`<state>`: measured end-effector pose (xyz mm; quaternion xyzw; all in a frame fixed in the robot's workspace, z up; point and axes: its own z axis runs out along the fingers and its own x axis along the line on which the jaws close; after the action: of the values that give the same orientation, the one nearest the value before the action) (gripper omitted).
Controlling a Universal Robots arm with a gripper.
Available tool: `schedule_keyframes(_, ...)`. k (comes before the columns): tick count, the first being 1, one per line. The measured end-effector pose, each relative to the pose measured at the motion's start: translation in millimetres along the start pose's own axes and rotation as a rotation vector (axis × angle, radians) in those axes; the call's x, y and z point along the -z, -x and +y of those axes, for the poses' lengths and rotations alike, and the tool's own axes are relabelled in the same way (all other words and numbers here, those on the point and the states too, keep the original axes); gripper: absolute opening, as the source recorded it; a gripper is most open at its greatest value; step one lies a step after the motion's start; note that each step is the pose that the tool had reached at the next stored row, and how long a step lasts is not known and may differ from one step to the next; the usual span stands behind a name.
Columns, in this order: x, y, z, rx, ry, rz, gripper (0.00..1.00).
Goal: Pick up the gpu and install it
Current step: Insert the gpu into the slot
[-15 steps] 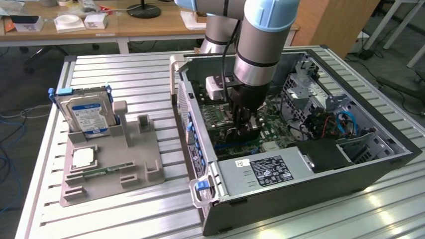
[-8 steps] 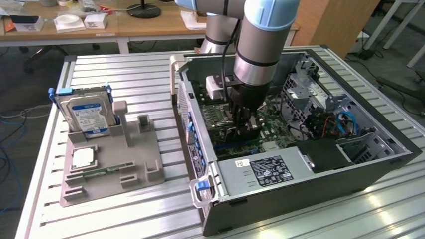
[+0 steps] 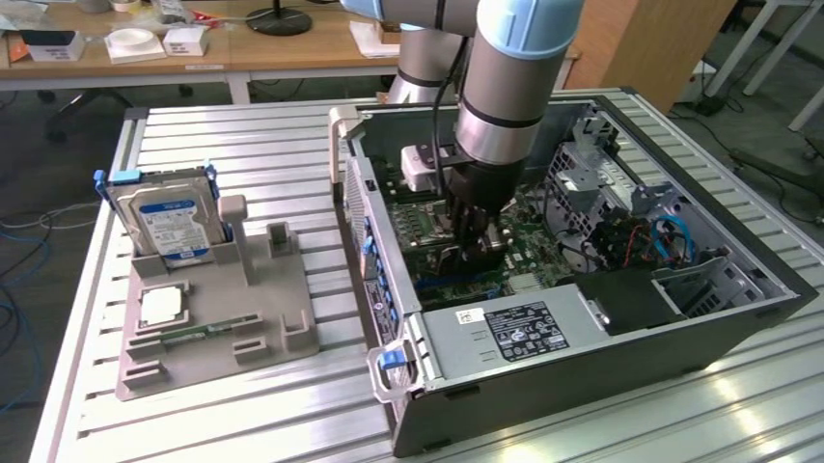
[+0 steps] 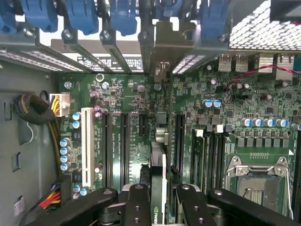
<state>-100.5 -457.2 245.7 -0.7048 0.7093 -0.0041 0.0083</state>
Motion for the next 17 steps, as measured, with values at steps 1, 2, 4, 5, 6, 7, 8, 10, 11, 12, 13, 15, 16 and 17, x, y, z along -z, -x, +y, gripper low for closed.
schedule_keyframes(1, 0.0, 0.0, 0.0, 0.000, -0.0002, 0.0000, 0.26)
schedule_keyframes(2, -0.1, 0.0, 0.0, 0.000, -0.0003, -0.0001, 0.26)
schedule_keyframes(4, -0.2, 0.1, -0.2, 0.000, -0.0004, -0.0004, 0.26)
schedule_keyframes(5, -0.3, 0.1, 0.2, 0.000, -0.0008, -0.0005, 0.26)
schedule_keyframes(6, -0.7, 0.1, 1.2, 0.001, -0.0013, -0.0011, 0.26)
schedule_keyframes(7, -0.7, 0.1, 2.2, 0.000, -0.0010, -0.0009, 0.26)
schedule_keyframes(8, -0.7, 0.1, 3.0, 0.000, -0.0009, -0.0007, 0.26)
schedule_keyframes(10, -0.6, 0.0, 3.9, 0.000, -0.0004, -0.0003, 0.26)
schedule_keyframes(11, -0.6, 0.0, 3.9, 0.000, -0.0004, -0.0003, 0.26)
schedule_keyframes(12, -0.7, 0.0, 3.9, 0.000, -0.0004, -0.0003, 0.26)
schedule_keyframes(13, -0.7, 0.0, 3.9, 0.000, -0.0005, -0.0004, 0.26)
schedule_keyframes(15, -0.7, 0.0, 3.5, 0.000, -0.0004, -0.0006, 0.26)
schedule_keyframes(16, -0.7, 0.0, 3.5, 0.000, -0.0004, -0.0004, 0.26)
schedule_keyframes(17, -0.7, -0.1, 3.4, 0.000, -0.0005, -0.0005, 0.26)
